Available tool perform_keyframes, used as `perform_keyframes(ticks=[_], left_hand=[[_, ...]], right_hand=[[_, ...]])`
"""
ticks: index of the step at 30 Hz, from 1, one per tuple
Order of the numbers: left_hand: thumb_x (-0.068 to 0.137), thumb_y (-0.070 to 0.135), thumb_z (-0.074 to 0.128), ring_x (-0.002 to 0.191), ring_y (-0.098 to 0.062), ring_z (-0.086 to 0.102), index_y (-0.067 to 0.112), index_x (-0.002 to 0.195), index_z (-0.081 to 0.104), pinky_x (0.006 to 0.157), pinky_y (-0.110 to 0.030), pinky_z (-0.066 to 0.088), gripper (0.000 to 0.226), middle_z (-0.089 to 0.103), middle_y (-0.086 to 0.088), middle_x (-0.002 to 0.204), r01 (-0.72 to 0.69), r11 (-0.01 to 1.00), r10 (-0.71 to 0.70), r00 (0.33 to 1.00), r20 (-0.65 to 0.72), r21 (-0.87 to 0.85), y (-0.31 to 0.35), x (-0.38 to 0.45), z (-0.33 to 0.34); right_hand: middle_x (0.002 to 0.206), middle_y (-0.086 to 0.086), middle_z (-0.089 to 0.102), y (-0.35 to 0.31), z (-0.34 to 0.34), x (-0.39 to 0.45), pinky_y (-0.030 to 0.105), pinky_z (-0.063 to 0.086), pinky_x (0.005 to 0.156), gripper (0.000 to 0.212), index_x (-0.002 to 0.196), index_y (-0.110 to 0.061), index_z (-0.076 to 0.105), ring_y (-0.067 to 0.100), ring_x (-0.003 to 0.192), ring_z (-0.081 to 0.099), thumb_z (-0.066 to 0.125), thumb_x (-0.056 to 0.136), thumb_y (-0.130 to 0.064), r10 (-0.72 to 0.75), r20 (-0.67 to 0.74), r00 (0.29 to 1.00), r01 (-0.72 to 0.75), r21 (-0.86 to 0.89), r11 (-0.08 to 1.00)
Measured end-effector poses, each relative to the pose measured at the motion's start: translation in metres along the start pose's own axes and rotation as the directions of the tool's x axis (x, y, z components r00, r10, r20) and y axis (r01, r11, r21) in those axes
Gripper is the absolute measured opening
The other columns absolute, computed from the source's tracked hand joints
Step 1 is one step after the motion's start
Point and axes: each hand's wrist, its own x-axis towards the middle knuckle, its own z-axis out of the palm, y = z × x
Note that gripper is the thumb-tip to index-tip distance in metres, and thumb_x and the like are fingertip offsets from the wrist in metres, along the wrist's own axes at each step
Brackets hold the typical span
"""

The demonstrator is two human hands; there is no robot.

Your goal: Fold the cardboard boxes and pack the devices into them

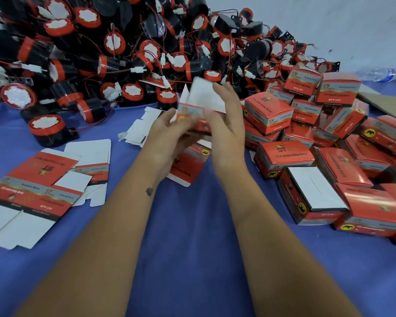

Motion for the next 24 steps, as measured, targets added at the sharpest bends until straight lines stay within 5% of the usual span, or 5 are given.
perform_keyframes(ticks=[3, 5, 10, 16, 24], left_hand=[[0.072, 0.000, 0.077, 0.107, -0.027, 0.070, 0.011, 0.123, 0.061, 0.090, -0.038, 0.057, 0.055, 0.073, -0.008, 0.114, -0.142, 0.986, 0.140, 0.989, 0.038, 0.082, -0.002, 0.000, -0.001], [0.071, -0.011, 0.076, 0.110, -0.025, 0.068, 0.020, 0.118, 0.056, 0.088, -0.037, 0.057, 0.060, 0.071, 0.002, 0.112, -0.207, 0.971, 0.204, 0.978, 0.041, 0.120, -0.005, 0.000, -0.002], [0.073, -0.008, 0.078, 0.117, -0.030, 0.063, 0.032, 0.123, 0.047, 0.092, -0.050, 0.057, 0.071, 0.059, -0.007, 0.129, -0.275, 0.946, 0.263, 0.961, 0.090, 0.172, -0.010, -0.001, -0.003], [0.068, 0.003, 0.081, 0.108, -0.014, 0.066, 0.047, 0.124, 0.047, 0.088, -0.044, 0.059, 0.079, 0.059, 0.021, 0.120, -0.339, 0.834, 0.313, 0.940, 0.132, 0.436, -0.013, -0.006, 0.007], [0.072, -0.003, 0.080, 0.111, -0.015, 0.063, 0.044, 0.120, 0.050, 0.092, -0.037, 0.056, 0.073, 0.061, 0.011, 0.123, -0.382, 0.796, 0.380, 0.919, 0.105, 0.469, -0.013, -0.008, 0.011]], right_hand=[[0.159, -0.004, 0.011, 0.002, 0.005, -0.002, 0.042, 0.028, 0.118, 0.067, 0.144, -0.027, 0.042, 0.012, 0.147, 0.013, 0.059, 0.079, -0.030, -0.019, -0.091, 0.996, 0.003, -0.177, 0.984], [0.156, -0.008, 0.011, 0.003, 0.004, 0.001, 0.033, 0.040, 0.107, 0.075, 0.150, -0.031, 0.030, 0.012, 0.143, 0.023, 0.064, 0.083, -0.026, 0.106, -0.115, 0.988, -0.105, 0.008, 0.994], [0.125, 0.006, 0.064, 0.010, 0.000, 0.009, 0.028, 0.056, 0.084, 0.040, 0.128, -0.017, 0.057, 0.023, 0.113, 0.063, 0.058, 0.091, -0.003, 0.302, -0.020, 0.953, -0.288, 0.250, 0.924], [0.105, 0.005, 0.070, 0.013, 0.000, 0.009, 0.024, 0.056, 0.068, 0.041, 0.113, -0.017, 0.060, 0.018, 0.095, 0.068, 0.063, 0.082, 0.009, 0.292, -0.154, 0.944, -0.249, 0.246, 0.937], [0.116, 0.011, 0.067, 0.006, 0.001, 0.008, 0.038, 0.060, 0.082, 0.051, 0.125, -0.010, 0.054, 0.024, 0.104, 0.067, 0.067, 0.080, 0.010, 0.317, -0.133, 0.939, -0.273, 0.272, 0.923]])
